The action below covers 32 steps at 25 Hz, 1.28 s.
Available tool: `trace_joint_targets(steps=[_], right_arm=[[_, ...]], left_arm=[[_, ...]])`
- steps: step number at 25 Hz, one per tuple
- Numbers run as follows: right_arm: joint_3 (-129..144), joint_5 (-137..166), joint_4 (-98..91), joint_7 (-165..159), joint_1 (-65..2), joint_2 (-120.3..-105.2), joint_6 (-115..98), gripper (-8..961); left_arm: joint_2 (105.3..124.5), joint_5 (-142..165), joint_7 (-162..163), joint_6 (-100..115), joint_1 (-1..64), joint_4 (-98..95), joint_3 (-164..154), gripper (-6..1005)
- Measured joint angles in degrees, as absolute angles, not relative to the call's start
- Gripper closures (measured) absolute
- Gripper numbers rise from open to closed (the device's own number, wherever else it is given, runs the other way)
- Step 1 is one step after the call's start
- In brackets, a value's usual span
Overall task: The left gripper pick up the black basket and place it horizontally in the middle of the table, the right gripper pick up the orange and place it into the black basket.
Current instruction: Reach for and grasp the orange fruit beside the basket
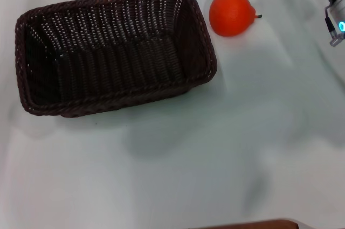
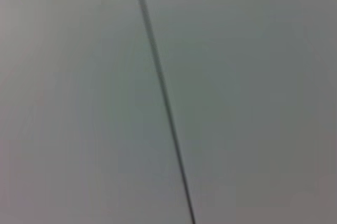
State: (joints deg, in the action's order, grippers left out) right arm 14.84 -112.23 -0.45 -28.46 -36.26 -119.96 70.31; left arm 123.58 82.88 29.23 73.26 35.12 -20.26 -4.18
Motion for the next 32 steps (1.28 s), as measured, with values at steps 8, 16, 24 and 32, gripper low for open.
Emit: trace_joint_targets(steps=[8,16,24,32], right_arm=[[21.2,-112.2,-2.7,-25.1,-38.5,-119.62,69.3,216],[35.7,-112.1,-13.2,-42.0,-38.7,-119.34,65.2,221],[49.7,-100.5,-28.7,-71.5,-35.5,-115.75,64.4,226],[49.8,-69.2,-48.0,-101.5,-36.1,-113.39,69.1,231]], left_arm=[[123.68,79.4,22.2,72.9,35.4,-16.7,-4.1,377],[122.87,79.7,28.1,73.9,34.7,-16.6,-4.7,409],[122.76,79.7,30.2,74.8,34.0,-16.3,-4.8,416],[122.64,79.5,33.8,75.6,33.3,-16.3,-4.7,418]])
